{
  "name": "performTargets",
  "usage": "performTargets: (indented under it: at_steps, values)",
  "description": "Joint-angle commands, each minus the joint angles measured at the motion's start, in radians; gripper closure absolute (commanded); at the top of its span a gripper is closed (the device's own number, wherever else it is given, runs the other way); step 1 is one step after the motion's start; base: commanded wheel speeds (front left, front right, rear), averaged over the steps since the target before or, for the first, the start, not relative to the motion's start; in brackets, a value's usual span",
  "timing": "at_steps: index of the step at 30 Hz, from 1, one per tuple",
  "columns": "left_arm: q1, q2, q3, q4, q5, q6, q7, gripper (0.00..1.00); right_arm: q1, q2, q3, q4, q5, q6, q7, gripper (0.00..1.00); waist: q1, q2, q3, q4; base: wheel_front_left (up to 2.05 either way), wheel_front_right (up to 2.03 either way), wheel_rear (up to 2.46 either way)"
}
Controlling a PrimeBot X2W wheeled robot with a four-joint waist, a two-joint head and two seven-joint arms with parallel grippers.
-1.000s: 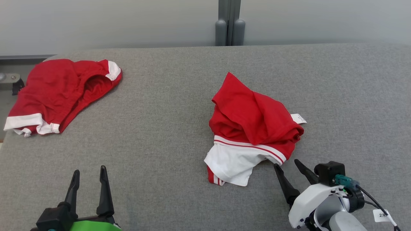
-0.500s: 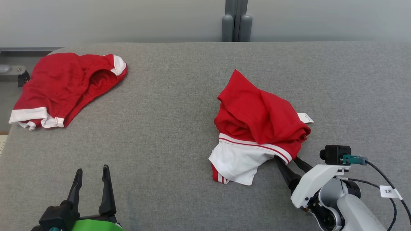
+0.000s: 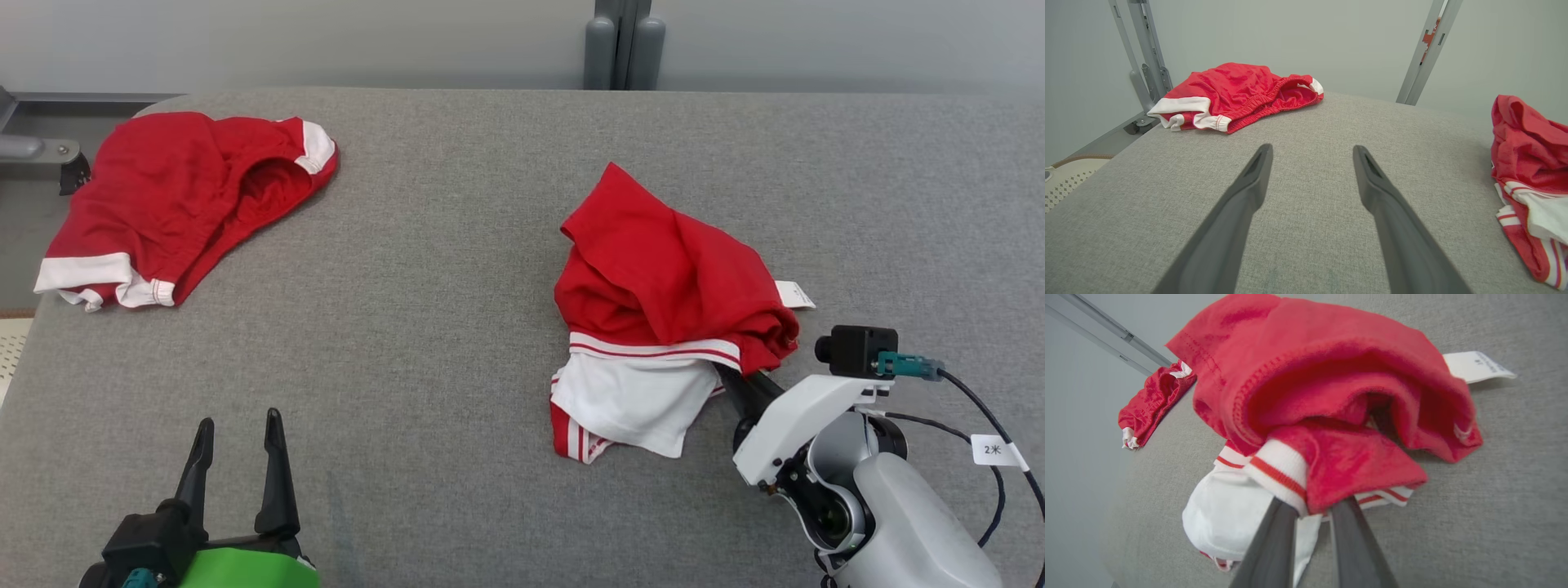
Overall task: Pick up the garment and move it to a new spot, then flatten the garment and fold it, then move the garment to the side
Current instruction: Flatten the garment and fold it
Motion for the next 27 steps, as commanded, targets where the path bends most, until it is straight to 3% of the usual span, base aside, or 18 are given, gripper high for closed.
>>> performTargets:
  at_steps: [1,9,15,21,27]
  values:
    - [-0.014,0.001,0.001,0.002,-0.009,0.005,-0.001,0.0,-0.013,-0.009,0.009,-0.008,0.01,0.0,-0.01,1.0,0.0,-0.0001,-0.001,0.0,0.0,0.0,0.0]
    - [-0.002,0.001,0.014,0.004,-0.012,0.01,-0.001,0.0,-0.036,-0.068,0.074,-0.188,-0.002,0.0,0.016,1.0,0.0,-0.0001,-0.023,-0.015,0.0,0.0,0.0]
    - [-0.004,0.001,0.003,0.003,-0.023,0.012,-0.001,0.0,-0.123,-0.107,0.099,-0.408,0.004,0.0,0.127,1.0,0.0,-0.0001,-0.038,-0.029,0.0,0.0,0.0]
    - [-0.015,0.001,-0.013,0.004,-0.04,0.02,-0.001,0.0,-0.284,-0.098,0.118,-0.53,0.052,0.0,0.274,1.0,0.0,-0.0001,-0.059,-0.01,0.0,0.0,0.0]
    - [-0.004,0.001,-0.033,0.007,-0.058,0.032,-0.001,0.0,-0.457,-0.049,0.139,-0.538,0.088,0.0,0.37,1.0,0.0,-0.0001,-0.082,0.024,0.0,0.0,0.0]
